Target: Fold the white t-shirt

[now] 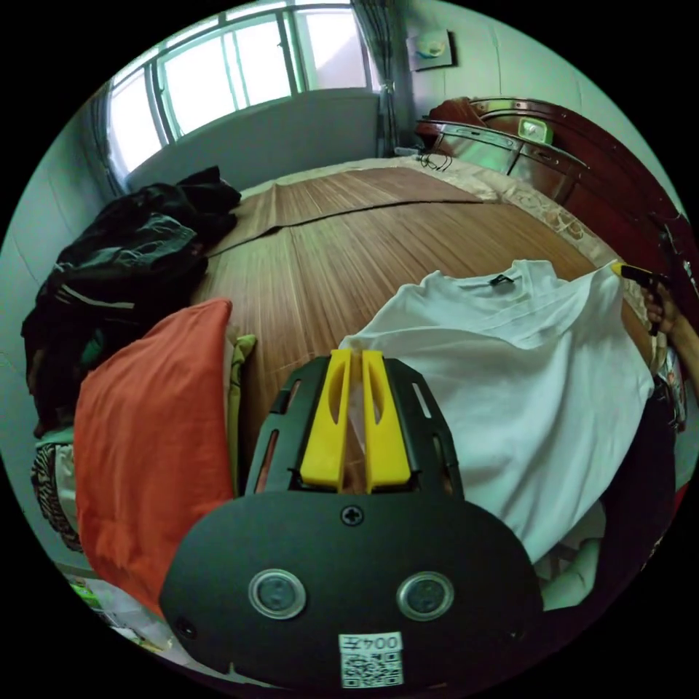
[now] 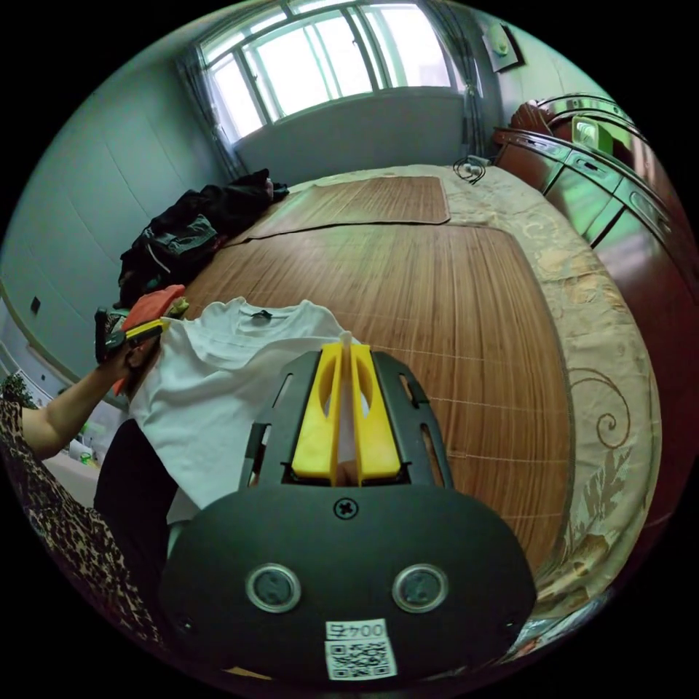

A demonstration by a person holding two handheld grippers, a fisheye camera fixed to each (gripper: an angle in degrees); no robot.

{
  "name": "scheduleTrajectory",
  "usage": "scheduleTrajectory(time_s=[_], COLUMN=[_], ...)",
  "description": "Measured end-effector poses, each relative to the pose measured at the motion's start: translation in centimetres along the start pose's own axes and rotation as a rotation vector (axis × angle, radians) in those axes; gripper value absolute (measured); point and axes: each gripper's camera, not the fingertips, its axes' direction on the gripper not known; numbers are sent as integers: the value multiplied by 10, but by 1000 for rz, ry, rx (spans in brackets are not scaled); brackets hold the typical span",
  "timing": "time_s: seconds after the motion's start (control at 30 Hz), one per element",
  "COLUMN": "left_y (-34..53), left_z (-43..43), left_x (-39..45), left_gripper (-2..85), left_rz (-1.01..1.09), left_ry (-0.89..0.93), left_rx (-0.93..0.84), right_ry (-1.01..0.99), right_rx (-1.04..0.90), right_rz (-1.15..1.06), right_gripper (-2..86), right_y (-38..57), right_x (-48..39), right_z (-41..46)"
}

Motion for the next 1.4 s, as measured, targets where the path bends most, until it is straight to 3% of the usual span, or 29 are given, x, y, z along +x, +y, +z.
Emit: scheduleTrajectory(time_s=[0.27, 0.67, 1.07, 1.27, 1.4], left_y=[32, 20, 7, 11, 22], left_z=[-67, -144, -63, -23, -29], left_x=[-6, -8, -7, -27, -52], left_gripper=[13, 10, 17, 40, 77], left_rz=[-108, -73, -95, -271, -395], left_ry=[66, 35, 42, 70, 55], left_rx=[130, 224, 23, -100, -131], right_ry=[40, 91, 127, 165, 106], right_rx=[70, 133, -69, -225, -182], right_rz=[-31, -118, -26, 163, 265], right_gripper=[-7, -7, 10, 65, 84], right_y=[34, 10, -16, -15, -4], right_x=[-28, -58, -35, -9, 4], right_z=[-50, -98, -1, 47, 28])
